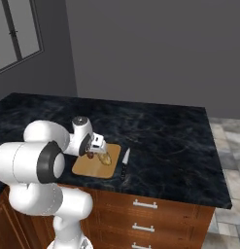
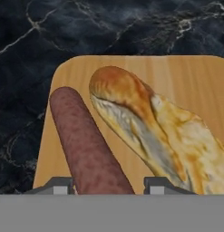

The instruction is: Retrieve the sausage and cheese from the fridge and place them on the cutting board on the counter.

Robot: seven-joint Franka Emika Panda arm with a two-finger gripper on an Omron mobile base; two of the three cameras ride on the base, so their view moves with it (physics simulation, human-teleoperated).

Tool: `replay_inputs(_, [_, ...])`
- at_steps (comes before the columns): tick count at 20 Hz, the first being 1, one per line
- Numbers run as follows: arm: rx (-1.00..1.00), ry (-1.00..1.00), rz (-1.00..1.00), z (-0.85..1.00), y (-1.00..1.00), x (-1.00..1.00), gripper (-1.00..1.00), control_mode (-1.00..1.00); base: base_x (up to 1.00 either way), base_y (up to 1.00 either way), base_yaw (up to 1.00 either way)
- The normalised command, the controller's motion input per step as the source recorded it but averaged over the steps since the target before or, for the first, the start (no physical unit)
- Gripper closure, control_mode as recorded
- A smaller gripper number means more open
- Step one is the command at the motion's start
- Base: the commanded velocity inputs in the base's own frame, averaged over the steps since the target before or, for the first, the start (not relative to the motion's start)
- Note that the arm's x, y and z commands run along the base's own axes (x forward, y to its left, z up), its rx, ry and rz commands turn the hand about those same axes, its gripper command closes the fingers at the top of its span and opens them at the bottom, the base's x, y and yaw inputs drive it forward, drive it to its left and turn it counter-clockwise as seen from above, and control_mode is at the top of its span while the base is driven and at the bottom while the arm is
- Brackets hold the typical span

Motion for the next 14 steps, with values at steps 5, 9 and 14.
replay_inputs(5, [0.0, 0.08, -0.03, 0.03, 0.0, -0.22, -1.0, -1.0, 0.0, 0.0, 0.0])
replay_inputs(9, [0.0, 0.16, -0.04, 0.04, 0.0, -0.06, -1.0, -1.0, 0.0, 0.0, 0.0])
replay_inputs(14, [0.0, 0.09, -0.02, 0.16, 0.0, -0.01, -1.0, -1.0, 0.0, 0.0, 0.0])
